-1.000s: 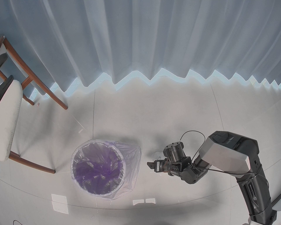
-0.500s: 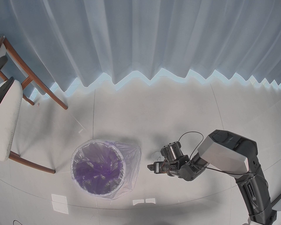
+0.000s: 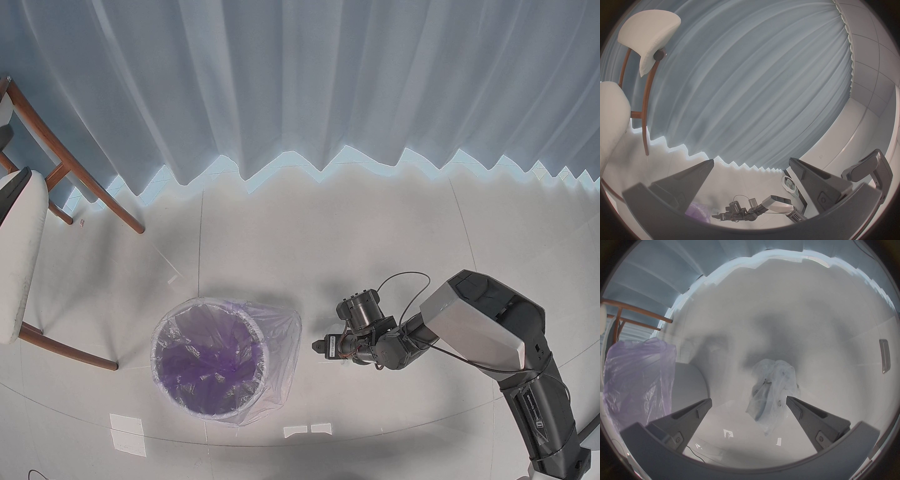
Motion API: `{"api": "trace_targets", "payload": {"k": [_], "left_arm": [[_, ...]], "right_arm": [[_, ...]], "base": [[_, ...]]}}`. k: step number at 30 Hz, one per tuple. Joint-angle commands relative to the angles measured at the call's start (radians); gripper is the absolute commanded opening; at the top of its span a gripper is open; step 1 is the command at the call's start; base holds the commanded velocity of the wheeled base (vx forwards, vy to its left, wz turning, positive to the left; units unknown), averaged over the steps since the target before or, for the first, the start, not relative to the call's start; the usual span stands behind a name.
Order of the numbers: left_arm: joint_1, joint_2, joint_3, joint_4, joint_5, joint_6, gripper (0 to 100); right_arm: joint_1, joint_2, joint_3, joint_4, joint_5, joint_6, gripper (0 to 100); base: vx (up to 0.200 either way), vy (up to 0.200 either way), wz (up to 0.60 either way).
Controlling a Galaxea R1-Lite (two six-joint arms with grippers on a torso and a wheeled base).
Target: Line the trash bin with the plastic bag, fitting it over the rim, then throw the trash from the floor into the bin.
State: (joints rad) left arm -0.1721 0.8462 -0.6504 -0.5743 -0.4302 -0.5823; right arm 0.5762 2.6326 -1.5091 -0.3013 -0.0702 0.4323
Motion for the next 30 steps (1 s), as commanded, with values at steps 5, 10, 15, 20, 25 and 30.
{"api": "trace_targets", "payload": {"k": [5, 10, 15, 20, 25, 30], "left_arm": [[0.0, -0.001, 0.002, 0.002, -0.001, -0.001, 100], [0.0, -0.001, 0.002, 0.002, -0.001, -0.001, 100], [0.0, -0.001, 0.002, 0.001, -0.001, -0.001, 100], [0.0, -0.001, 0.002, 0.001, -0.001, -0.001, 100], [0.0, -0.001, 0.002, 0.001, -0.001, -0.001, 100], [0.002, -0.001, 0.0, -0.001, -0.001, -0.001, 100]], "right_arm": [[-0.007, 0.012, -0.045, 0.05, 0.0, 0.046, 100], [-0.007, 0.012, -0.06, 0.077, 0.0, 0.049, 0], [-0.007, 0.014, -0.071, 0.099, 0.0, 0.063, 0], [-0.007, 0.014, -0.071, 0.099, 0.0, 0.065, 0], [-0.007, 0.014, -0.069, 0.097, -0.002, 0.08, 0], [-0.007, -0.068, 0.001, 0.083, -0.071, 0.085, 0]], "base": [[0.0, 0.0, 0.0], [0.0, 0.0, 0.0], [0.0, 0.0, 0.0], [0.0, 0.0, 0.0], [0.0, 0.0, 0.0], [0.0, 0.0, 0.0]]}}
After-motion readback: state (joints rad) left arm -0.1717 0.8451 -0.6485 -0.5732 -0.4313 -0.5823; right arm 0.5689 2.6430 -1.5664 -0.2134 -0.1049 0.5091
